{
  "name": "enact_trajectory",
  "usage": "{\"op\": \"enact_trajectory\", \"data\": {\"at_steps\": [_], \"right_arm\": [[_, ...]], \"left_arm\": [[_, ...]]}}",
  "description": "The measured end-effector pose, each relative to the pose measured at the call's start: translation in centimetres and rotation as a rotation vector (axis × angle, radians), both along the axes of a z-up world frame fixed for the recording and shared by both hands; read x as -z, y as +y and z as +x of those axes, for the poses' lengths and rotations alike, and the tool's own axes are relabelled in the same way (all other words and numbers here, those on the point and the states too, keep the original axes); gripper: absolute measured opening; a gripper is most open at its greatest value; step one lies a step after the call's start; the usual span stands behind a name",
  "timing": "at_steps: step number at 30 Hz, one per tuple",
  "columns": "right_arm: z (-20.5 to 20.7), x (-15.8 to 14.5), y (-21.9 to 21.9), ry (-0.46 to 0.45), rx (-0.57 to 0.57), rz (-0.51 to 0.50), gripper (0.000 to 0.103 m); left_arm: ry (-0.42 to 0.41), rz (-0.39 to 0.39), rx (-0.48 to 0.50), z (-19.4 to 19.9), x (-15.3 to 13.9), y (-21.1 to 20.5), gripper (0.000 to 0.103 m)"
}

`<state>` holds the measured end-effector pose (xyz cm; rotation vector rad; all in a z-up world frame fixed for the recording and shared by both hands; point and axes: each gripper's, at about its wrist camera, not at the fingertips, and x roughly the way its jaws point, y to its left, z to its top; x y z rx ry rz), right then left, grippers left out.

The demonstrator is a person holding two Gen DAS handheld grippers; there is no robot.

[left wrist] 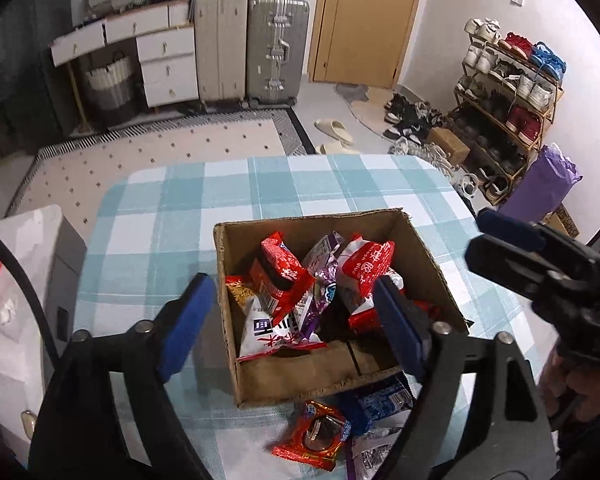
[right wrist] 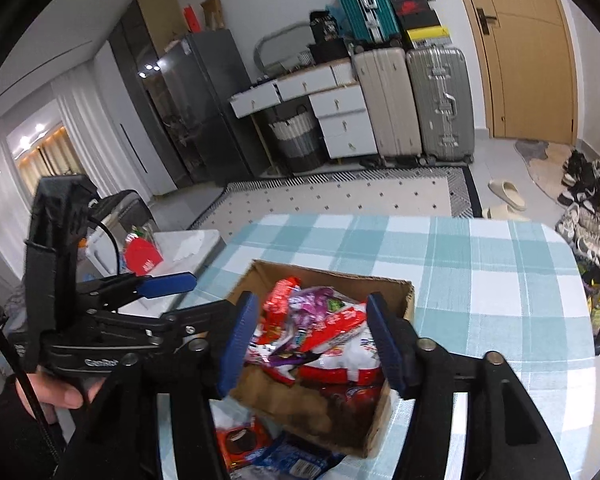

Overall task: Organize snacks
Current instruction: 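Open both tools to release the snacks into the box, then withdraw both tools from the box toward the remaining snacks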

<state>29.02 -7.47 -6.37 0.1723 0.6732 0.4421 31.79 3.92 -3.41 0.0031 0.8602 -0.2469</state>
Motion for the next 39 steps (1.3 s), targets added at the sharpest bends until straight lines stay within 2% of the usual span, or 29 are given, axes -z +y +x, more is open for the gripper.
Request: {"op": "enact_trajectory", "data": {"at_steps": [5,10,13,19,28,32,33,39], "right_arm": [[-2.9,-2.0,0.8,-0.086,-0.026,-0.052,0.07],[-5.7,-3.2,0.8,-0.122,-0.038,-0.059,0.075],[-7.3,-3.8,0.7,-0.145,-0.041,-0.053,0.084],[-11.0,-4.5,0.6,-0.196,-0.033,-0.069,0.086],[-15.8,-2.4,0.2,-0.202,-0.022,-0.003,0.09],[-17.9,-1.6,0.2,-0.224,-0.028,0.006,0.095],[-18.3,-1.4,0.3,-0.227,-0.028,0.01,0.097],[-20.6,0.3,0.4,-0.244,-0.061,0.022,0.098]], "left_arm": [[-0.044,0.006,-0.004,-2.6,-1.3,-0.4,0.081],[-0.108,0.039,-0.005,-5.4,-2.7,-1.0,0.081],[-0.155,0.05,-0.007,-7.3,-3.4,-1.2,0.081],[-0.208,0.083,-0.019,-10.4,-4.1,-1.2,0.083],[-0.253,0.079,-0.029,-14.8,-4.4,-0.5,0.087],[-0.317,0.078,-0.054,-17.1,-4.0,0.0,0.103],[-0.332,0.078,-0.062,-17.5,-3.8,0.1,0.103],[-0.29,0.035,-0.073,-19.5,-1.3,1.0,0.103]]}}
